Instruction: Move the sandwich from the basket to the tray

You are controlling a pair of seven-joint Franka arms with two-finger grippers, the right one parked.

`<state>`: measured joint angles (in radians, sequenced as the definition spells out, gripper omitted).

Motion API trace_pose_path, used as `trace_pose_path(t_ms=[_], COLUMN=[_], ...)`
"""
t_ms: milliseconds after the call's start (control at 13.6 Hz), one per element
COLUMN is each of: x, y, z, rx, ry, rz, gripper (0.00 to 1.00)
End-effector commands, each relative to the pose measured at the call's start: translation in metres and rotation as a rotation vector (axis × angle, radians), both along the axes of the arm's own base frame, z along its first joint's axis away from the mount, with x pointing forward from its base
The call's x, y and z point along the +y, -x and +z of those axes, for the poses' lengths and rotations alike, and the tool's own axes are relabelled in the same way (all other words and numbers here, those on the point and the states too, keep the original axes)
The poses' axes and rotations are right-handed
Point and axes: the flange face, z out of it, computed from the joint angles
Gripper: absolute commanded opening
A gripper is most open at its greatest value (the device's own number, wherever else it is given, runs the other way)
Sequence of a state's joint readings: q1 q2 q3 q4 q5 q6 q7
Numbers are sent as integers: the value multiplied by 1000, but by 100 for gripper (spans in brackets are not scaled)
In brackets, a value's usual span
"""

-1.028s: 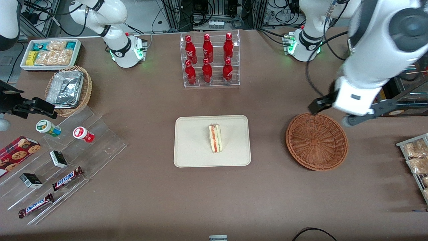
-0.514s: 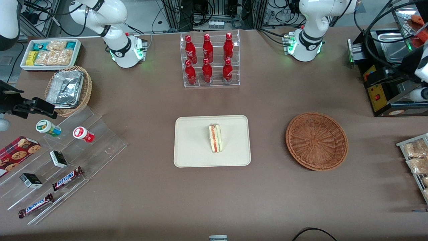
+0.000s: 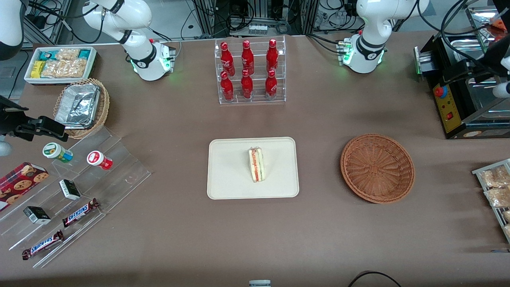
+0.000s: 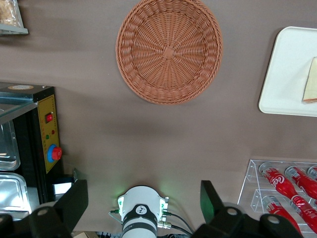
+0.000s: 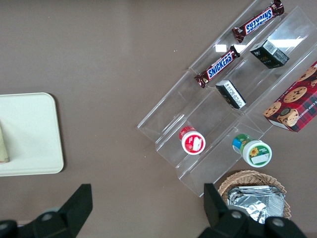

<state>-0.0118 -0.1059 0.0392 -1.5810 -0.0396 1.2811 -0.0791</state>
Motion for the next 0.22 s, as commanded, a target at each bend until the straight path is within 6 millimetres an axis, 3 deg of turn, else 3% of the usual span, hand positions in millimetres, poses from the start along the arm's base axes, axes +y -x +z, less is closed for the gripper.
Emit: trace_pose_path(t_ms=[0, 147], x=[-2, -4], y=[2, -15], z=[1, 4], rx=[-28, -32], ry=[1, -1], rz=[-23, -13], gripper=[100, 100])
